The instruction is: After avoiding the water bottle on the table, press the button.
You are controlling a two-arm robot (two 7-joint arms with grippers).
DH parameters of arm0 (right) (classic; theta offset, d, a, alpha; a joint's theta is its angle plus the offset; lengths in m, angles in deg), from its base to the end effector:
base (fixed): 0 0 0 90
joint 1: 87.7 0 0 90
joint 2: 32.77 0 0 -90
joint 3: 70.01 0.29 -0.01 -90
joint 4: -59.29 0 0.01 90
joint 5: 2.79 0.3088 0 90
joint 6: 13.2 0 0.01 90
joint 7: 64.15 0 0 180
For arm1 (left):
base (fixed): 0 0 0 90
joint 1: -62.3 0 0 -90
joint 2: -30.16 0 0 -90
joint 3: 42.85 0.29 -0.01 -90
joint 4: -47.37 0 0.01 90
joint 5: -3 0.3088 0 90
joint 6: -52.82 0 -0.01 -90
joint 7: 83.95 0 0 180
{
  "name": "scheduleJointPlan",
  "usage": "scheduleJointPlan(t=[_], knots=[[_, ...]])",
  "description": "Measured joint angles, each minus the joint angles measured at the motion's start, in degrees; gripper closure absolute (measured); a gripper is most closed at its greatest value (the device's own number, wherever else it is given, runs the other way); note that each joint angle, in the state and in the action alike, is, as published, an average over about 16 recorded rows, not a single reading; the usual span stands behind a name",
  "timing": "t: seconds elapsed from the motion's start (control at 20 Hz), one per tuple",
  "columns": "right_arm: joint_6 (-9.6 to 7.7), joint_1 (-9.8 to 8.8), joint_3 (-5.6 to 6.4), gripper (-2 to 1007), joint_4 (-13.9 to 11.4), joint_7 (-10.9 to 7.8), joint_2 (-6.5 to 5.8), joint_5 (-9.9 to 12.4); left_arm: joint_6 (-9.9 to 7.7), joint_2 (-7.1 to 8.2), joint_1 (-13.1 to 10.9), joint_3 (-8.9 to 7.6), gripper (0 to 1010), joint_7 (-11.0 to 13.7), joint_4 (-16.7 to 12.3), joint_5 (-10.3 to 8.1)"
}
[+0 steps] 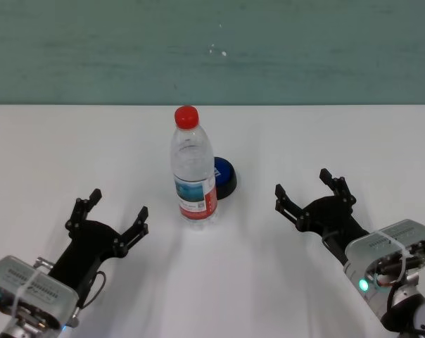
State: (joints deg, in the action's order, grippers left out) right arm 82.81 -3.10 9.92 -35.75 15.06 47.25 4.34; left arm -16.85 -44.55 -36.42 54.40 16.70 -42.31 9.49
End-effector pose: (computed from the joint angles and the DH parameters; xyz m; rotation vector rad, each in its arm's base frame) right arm 0.2958 0.0095 -0.3059 0.0293 -0.0738 -1.1918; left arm 0.2764 0.0383 -0.3447 0.1492 -0.3769 1.1492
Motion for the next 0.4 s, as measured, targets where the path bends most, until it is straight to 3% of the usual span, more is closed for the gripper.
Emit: scheduleJointPlan(t=[0.4], knots=[[0.00,0.00,0.00,1,0.0,0.00,0.00,0.0,0.00,0.00,0.0,0.00,10,0.0,0.0,0.00]])
